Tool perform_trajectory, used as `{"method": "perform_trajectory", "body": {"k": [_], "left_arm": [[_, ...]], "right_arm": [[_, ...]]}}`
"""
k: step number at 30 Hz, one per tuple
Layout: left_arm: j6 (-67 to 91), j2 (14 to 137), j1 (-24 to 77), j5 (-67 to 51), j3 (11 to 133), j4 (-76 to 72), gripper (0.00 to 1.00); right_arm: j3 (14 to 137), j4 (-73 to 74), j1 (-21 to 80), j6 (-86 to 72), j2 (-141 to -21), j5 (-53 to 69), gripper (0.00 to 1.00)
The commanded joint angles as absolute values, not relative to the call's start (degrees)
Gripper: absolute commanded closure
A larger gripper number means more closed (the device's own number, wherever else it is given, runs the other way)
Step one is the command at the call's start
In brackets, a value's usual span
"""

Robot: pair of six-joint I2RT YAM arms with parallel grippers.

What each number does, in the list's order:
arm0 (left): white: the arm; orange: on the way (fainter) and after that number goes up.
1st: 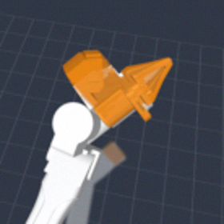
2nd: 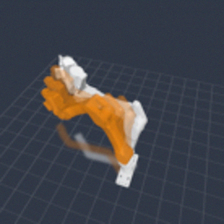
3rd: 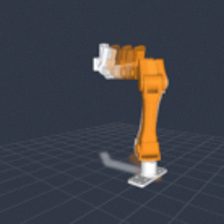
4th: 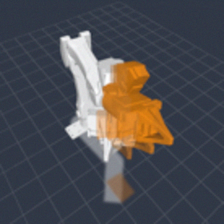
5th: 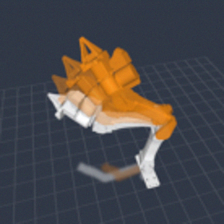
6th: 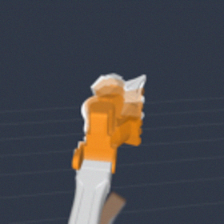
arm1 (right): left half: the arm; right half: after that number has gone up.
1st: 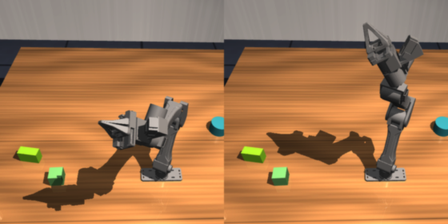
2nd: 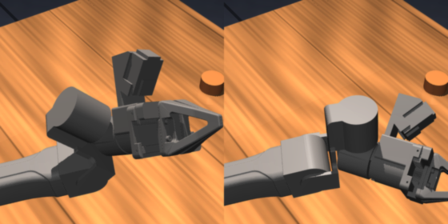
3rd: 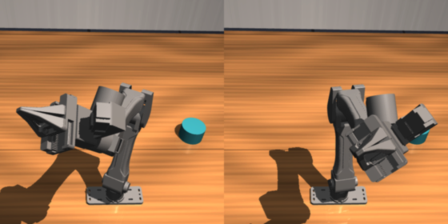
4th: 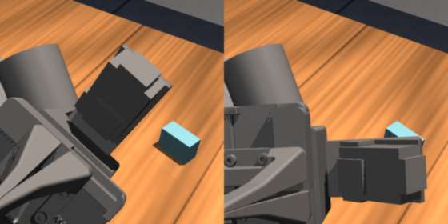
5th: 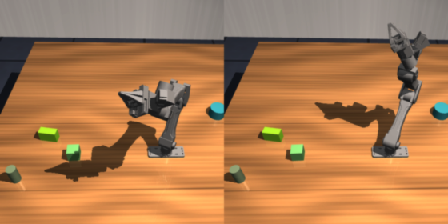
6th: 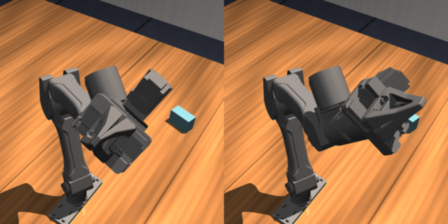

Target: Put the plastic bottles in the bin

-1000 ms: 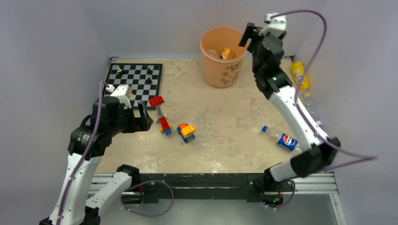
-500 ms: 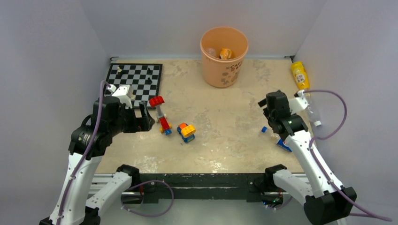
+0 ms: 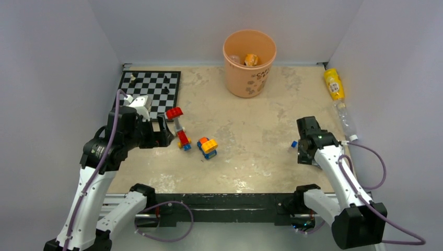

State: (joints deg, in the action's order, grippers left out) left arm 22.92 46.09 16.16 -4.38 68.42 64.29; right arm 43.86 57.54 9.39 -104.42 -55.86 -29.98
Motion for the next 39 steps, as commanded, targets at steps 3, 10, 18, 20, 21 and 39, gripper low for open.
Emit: {"method": "perform_trajectory", "body": {"k": [3,10,18,20,21,39], "left_arm": [[21.5,46.3,16.3,-5.9,68.3,62.5,0.00],[21.1,46.8,16.3,-6.6,68.6,62.4,0.00],[20.6,47.2,16.3,-6.6,69.2,62.5,0.00],[20.6,47.3,16.3,-6.2,69.6,62.6,0.00],[20.7,47.3,16.3,-5.9,69.7,62.6,0.00],[22.9,47.6,16.3,-5.5,70.8,60.6,0.00]], "right_arm": [[40.2,54.2,1.8,-105.3,-55.5,-30.7,0.10],[36.9,44.5,-4.9,-99.0,-61.3,-29.3,0.17],[36.3,37.2,-7.9,-96.0,-70.2,-26.4,0.33],[36.5,35.7,-7.9,-93.9,-70.4,-26.1,0.71],[37.0,35.7,-7.9,-92.8,-70.3,-26.2,0.89],[66.6,-5.8,1.1,-27.7,-60.9,-7.9,1.00]]}}
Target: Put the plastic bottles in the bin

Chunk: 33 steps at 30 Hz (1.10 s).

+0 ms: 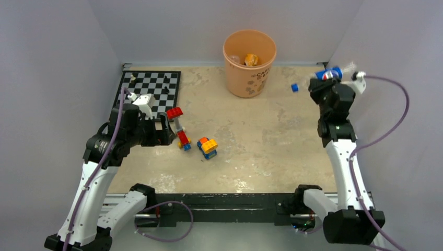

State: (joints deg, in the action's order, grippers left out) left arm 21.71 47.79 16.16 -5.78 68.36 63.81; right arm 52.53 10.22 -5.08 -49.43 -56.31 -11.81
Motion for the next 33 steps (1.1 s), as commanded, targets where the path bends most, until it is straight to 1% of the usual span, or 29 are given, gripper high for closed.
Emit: {"method": "perform_trajectory", "body": {"k": [1,4,6,10,13,14,15,16,17,19,20,24,27,33], "left_arm": [[23.2,47.5,16.3,-5.8,70.7,60.2,0.00],[23.5,47.6,16.3,-6.6,70.5,59.8,0.00],[23.3,47.9,16.3,-6.4,70.3,60.4,0.00],[23.2,47.8,16.3,-5.4,69.8,61.0,0.00],[23.5,47.6,16.3,-5.4,69.6,61.2,0.00],[23.5,47.6,16.3,-5.4,69.6,61.2,0.00],[23.6,47.6,16.3,-5.4,69.5,61.2,0.00],[23.6,47.7,16.3,-5.4,69.5,61.2,0.00],[23.6,47.8,16.3,-5.4,69.4,61.3,0.00],[23.6,48.0,16.3,-5.5,69.5,61.3,0.00],[23.6,48.2,16.3,-5.6,69.5,61.2,0.00],[23.6,49.1,16.3,-6.3,69.5,60.9,0.00],[23.6,49.4,16.3,-6.9,69.5,60.5,0.00],[23.9,48.4,16.3,-7.2,69.1,60.3,0.00]], "right_arm": [[73.7,-3.1,3.3,-24.5,-65.1,-8.5,1.00],[92.9,4.0,8.7,-18.0,-77.9,-9.0,1.00],[102.1,5.0,12.2,-13.8,-85.3,-11.6,0.99],[117.2,7.5,17.1,-8.1,-100.4,-17.0,0.95],[125.3,8.6,18.9,-5.9,-109.2,-20.5,0.91],[127.2,8.9,19.1,-5.6,-111.5,-21.1,0.87],[128.5,9.1,19.3,-5.5,-113.3,-21.7,0.79],[129.3,9.3,19.3,-5.4,-114.9,-22.1,0.67],[130.5,10.1,19.4,-5.3,-116.1,-22.4,0.58],[130.8,11.5,19.5,-5.7,-117.2,-23.3,0.44],[130.0,11.5,19.5,-5.8,-116.8,-23.3,0.39],[123.4,7.7,19.4,-5.4,-111.2,-23.6,0.28],[118.2,5.1,18.8,-4.0,-105.7,-27.3,0.24],[102.0,4.6,10.7,-6.3,-93.3,-29.7,0.24]]}}
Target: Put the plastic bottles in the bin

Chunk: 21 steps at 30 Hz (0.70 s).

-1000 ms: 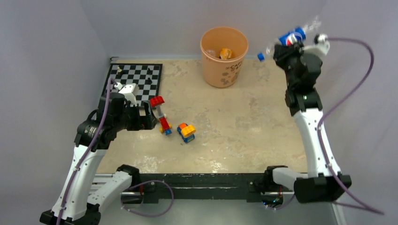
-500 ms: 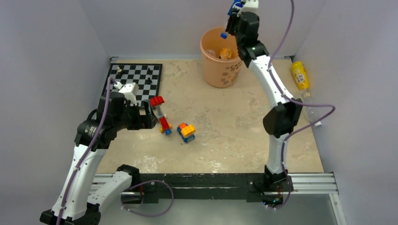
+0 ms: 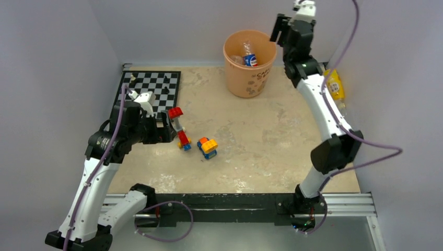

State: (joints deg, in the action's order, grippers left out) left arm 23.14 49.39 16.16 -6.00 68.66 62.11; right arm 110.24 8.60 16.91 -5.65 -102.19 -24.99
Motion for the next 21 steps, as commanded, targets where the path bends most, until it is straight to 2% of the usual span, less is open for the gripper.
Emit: {"method": "perform_trajectory", "body": {"k": [1,6,10,17,21], "left_arm": [[23.8,48.3,16.3,-7.4,69.1,60.3,0.00],[23.3,48.2,16.3,-7.6,69.6,60.4,0.00],[23.2,48.7,16.3,-9.1,70.1,60.3,0.00],[22.7,49.8,16.3,-10.2,71.4,60.7,0.00],[22.1,50.6,16.3,-10.3,72.3,61.1,0.00]], "right_arm": [[98.4,4.0,9.5,-5.8,-91.4,-31.4,0.24],[80.1,-2.2,2.5,-2.1,-84.2,-41.7,0.24],[72.8,-4.7,-2.4,5.5,-86.6,-46.4,0.23],[72.7,-4.1,-6.2,16.9,-99.5,-56.4,0.20],[72.8,-5.2,-8.1,16.9,-104.2,-58.4,0.20]]}}
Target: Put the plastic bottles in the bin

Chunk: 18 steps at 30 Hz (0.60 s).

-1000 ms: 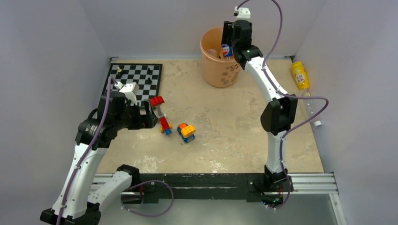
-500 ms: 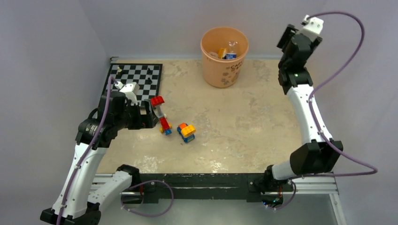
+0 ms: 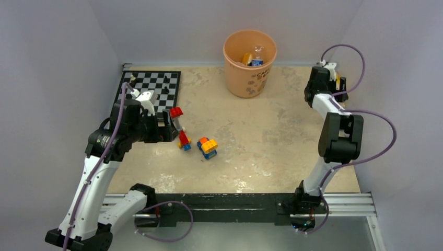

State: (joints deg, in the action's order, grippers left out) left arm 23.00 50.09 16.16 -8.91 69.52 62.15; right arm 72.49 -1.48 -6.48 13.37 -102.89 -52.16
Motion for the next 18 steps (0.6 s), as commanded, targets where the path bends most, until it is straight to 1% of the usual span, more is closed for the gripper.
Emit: {"method": "perform_trajectory", "body": {"k": [1,6,10,13,18], "left_arm": [[21.9,51.0,16.3,-10.4,72.6,61.1,0.00],[21.8,52.0,16.3,-10.6,73.1,61.1,0.00],[22.0,52.7,16.3,-10.5,72.8,60.9,0.00],[22.1,53.5,16.3,-10.8,72.5,60.7,0.00],[22.7,54.8,16.3,-11.1,72.1,59.4,0.00]], "right_arm": [[72.9,-5.6,-8.6,16.9,-105.6,-58.6,0.19],[74.9,-6.5,-9.4,15.9,-113.0,-61.3,0.19],[76.0,-6.9,-10.2,15.9,-116.6,-59.8,0.18],[77.8,-4.7,-10.8,15.1,-119.2,-58.4,0.18],[82.7,0.7,-11.5,13.5,-122.2,-55.8,0.14]]}}
